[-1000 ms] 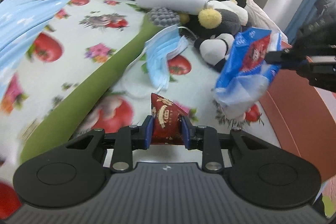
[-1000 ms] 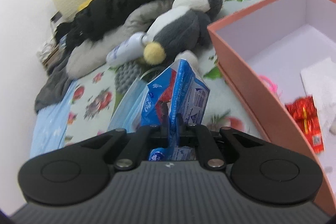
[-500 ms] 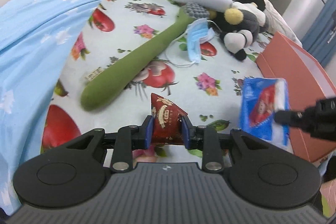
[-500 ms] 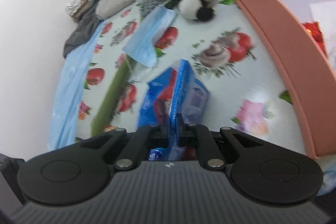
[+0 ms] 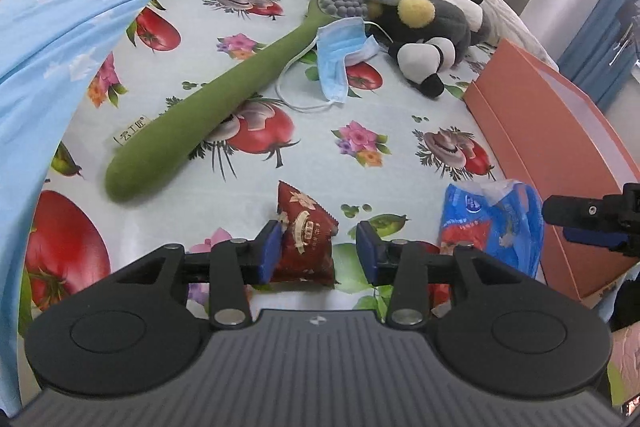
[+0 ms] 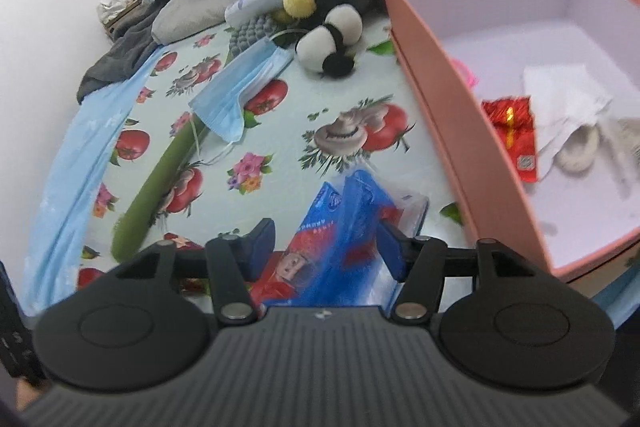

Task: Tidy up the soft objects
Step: 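Lift the tissue pack with the right tool while the left tool lifts the red snack bag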

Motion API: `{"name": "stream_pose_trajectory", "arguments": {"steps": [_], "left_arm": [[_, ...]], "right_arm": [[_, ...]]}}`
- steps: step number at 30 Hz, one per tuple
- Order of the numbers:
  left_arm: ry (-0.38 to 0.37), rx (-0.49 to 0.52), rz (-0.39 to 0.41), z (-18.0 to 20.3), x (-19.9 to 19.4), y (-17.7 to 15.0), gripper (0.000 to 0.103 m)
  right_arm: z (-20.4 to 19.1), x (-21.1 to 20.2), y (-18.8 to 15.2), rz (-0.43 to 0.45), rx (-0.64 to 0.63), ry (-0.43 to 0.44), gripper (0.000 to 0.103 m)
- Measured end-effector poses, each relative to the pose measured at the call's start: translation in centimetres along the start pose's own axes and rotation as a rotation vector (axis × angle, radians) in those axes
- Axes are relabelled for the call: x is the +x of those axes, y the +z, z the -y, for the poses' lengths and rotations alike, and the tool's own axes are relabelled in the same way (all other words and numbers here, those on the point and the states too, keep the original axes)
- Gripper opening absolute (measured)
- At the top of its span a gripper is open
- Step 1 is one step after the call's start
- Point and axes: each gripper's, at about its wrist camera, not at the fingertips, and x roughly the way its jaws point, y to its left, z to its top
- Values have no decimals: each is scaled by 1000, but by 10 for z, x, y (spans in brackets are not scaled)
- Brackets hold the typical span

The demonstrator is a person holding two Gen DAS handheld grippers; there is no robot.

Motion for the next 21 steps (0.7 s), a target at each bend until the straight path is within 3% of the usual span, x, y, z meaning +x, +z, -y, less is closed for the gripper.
{"name": "stream_pose_trajectory", "arguments": {"steps": [3,13,18,21], "left_arm": [[-4,0,1,-2,-2,0,47],[3,23,3,-10,-2,1,53],[5,41,-2,-8,3,3,53],[11,54,-5,-5,7,3,53]], "right_arm": [[-6,-3,-5,33,-29,-26,59],[-13,48,-24,-19,-26,-151,57],[-14,61,-23,-16,-76,-172,11],[-15,58,-18,-8,-95,-148,9]]}}
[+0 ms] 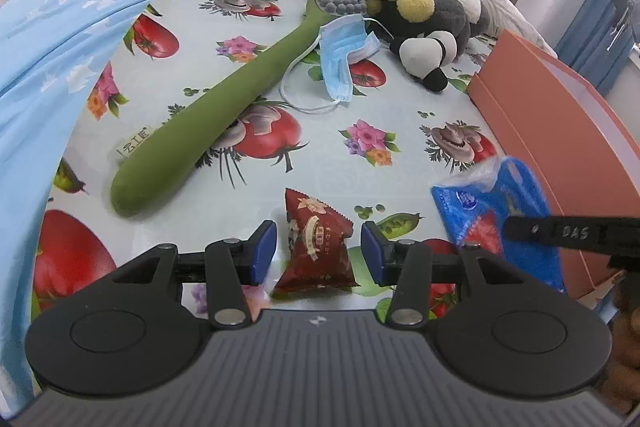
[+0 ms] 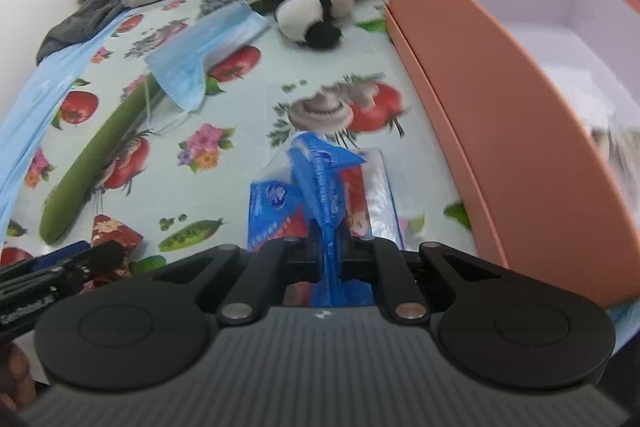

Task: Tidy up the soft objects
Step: 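Lift the tissue pack with the right tool while the left tool lifts the red snack bag, then carry the tissue pack and snack bag over the orange box with both tools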

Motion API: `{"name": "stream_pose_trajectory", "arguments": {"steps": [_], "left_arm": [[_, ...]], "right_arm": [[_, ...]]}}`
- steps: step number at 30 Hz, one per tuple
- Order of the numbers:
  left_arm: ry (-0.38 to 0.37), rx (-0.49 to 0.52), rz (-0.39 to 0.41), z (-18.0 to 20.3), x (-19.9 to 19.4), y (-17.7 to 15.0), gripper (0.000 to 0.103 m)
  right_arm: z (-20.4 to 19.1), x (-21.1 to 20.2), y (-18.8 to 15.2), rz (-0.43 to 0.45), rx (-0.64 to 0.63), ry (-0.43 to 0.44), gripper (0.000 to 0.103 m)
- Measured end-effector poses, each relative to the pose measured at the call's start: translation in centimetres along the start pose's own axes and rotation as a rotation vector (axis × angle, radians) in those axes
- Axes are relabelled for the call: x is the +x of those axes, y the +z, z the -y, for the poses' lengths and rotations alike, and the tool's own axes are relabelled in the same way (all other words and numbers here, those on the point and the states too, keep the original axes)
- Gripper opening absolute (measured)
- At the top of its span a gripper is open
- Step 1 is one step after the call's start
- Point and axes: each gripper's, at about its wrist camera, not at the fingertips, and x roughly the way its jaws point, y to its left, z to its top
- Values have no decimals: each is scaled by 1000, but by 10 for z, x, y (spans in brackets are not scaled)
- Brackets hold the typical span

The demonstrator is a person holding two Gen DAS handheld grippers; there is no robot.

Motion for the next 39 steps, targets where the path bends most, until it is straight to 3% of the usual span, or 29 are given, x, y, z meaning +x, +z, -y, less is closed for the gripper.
{"name": "stream_pose_trajectory", "arguments": {"steps": [7,10,16,39], "left_arm": [[5,22,-25,7,16,1,52],[5,40,-24,12,20,1,43],[-5,38,-13,19,14,4,36],[-91,-13,129,51,-137,15,36]], "right_arm": [[-2,0,4,14,-70,18,9],[-2,4,2,-7,-74,36,9],[-1,-5,4,7,-75,51,8],[4,-138,4,170,-55,96,8]]}}
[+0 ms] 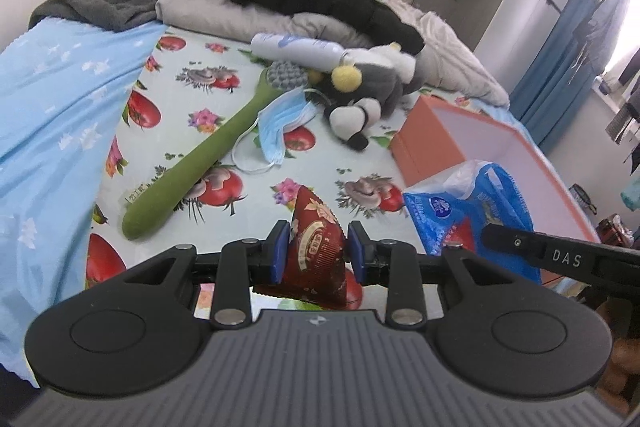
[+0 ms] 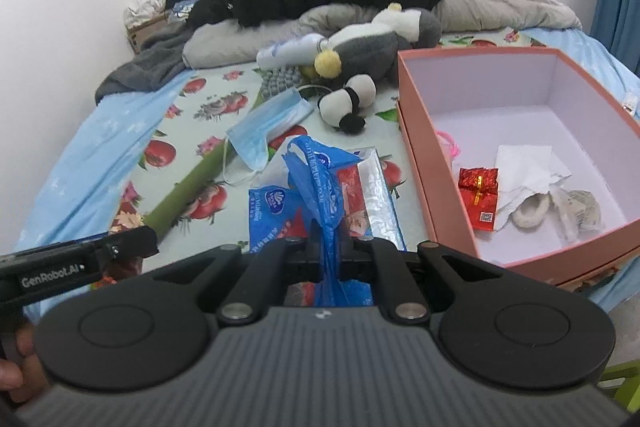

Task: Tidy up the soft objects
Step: 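Carry the tissue pack and snack bag over the orange box with both tools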

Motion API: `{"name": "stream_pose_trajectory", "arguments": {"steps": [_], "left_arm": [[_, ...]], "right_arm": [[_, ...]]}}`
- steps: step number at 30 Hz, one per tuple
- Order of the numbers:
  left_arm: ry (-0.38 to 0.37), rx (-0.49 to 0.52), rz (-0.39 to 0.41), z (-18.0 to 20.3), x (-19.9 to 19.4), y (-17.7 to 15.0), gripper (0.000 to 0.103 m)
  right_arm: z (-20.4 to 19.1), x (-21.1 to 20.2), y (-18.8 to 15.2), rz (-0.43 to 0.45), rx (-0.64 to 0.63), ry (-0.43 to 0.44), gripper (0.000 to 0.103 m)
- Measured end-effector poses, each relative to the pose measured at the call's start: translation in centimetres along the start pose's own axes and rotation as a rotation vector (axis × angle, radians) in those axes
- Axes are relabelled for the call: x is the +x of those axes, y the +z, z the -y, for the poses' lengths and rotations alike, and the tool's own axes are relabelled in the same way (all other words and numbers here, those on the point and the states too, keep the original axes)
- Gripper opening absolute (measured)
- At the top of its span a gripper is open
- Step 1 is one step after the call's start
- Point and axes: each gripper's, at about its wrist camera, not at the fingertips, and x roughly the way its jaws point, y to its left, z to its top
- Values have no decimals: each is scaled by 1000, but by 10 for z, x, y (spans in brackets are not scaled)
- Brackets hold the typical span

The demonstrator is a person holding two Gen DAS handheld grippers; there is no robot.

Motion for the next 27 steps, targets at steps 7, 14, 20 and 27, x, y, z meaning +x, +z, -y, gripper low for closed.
{"name": "stream_pose_trajectory", "arguments": {"steps": [7,14,20,27], "left_arm": [[-29,6,43,17,-33,5,36],[-61,28,63,39,-53,4,36],[-109,58,56,63,-54,5,36],[-190,128,18,104,-32,3,37]], "right_arm": [[-2,-32,3,46,2,14,8],[4,-63,3,87,15,16,8],[22,-87,0,111,44,-17,8],[55,-108,-8,133,105,-85,8]]}}
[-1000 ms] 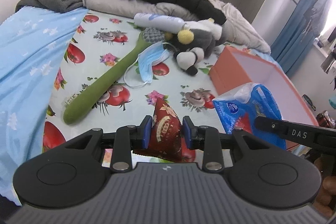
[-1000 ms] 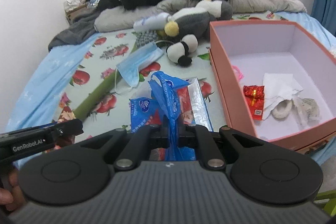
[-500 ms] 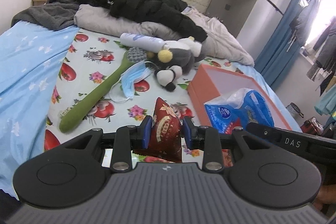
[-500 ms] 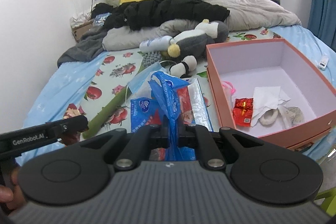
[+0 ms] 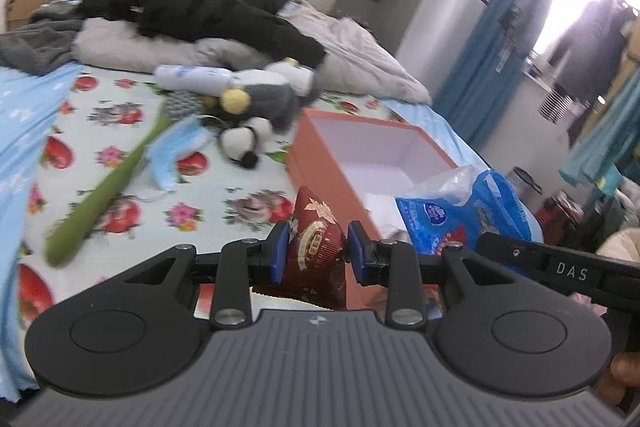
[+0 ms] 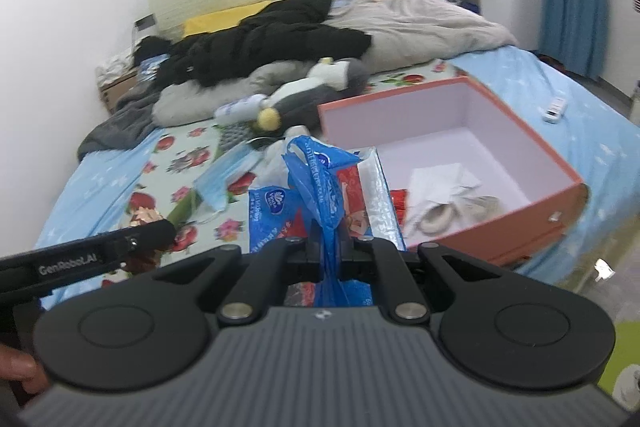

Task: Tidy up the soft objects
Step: 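Carry the tissue pack and snack bag over the orange box with both tools, then open both tools to drop the snack bag and tissue pack into the box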

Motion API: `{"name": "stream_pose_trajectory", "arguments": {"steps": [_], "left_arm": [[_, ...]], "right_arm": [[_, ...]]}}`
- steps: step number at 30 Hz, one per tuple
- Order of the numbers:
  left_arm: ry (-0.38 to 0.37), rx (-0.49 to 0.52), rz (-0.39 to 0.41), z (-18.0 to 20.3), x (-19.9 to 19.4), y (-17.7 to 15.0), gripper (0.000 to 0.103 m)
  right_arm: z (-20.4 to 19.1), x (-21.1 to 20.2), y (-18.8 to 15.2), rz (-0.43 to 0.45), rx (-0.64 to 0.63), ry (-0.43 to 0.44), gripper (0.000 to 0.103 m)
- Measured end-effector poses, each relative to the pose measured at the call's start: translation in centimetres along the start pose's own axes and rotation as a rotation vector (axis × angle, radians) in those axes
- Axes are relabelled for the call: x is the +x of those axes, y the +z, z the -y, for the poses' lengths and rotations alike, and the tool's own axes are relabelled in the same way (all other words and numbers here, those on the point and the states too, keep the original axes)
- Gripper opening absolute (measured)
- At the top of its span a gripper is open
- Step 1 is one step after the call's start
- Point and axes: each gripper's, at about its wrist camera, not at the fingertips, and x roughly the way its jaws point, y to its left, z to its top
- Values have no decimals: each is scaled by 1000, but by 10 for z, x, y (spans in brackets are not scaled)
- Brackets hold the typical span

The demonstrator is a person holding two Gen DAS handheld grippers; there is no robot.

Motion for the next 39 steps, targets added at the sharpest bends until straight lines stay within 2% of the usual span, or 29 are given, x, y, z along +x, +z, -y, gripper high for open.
{"name": "stream_pose_trajectory", "arguments": {"steps": [6,13,18,28,39], "left_arm": [[-70,54,-49,34,37,1,37],[-109,90,-93,59,91,20,37],[-105,98,-136,69,140,38,37],[-76,109,-278,83,253,64,37],[-32,86,-358,89,345,90,37]], "right_arm": [[29,-6,2,12,39,-62,8],[66,11,18,22,80,-119,8],[88,41,35,7,89,-139,8],[141,125,60,-93,129,-145,8],[183,205,77,-170,155,-142,11]]}}
